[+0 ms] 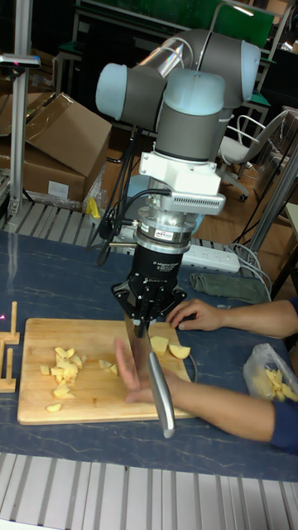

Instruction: Chop the potatoes

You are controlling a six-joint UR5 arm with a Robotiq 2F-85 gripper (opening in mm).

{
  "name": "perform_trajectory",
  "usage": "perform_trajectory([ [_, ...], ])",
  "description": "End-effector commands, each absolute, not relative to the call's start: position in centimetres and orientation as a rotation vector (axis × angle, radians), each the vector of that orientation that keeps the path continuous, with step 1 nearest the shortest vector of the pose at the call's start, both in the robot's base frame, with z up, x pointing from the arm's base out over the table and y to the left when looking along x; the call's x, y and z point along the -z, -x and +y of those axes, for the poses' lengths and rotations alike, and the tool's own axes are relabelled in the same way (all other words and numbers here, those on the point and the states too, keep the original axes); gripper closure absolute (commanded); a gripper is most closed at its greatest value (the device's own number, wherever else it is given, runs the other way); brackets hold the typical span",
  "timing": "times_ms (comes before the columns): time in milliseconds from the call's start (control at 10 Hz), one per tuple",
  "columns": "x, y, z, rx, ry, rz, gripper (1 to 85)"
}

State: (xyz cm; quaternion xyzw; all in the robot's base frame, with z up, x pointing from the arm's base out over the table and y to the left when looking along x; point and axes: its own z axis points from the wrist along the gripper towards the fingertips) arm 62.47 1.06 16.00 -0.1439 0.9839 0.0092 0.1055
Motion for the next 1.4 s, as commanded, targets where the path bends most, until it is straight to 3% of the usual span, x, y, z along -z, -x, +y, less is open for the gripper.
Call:
perform_trajectory([
  [0, -16.4, -62.5, 1.1, -0.034, 0.42, 2.897, 84.7],
  [1300, -17.9, -62.8, 2.3, -0.018, 0.41, 2.905, 84.7],
])
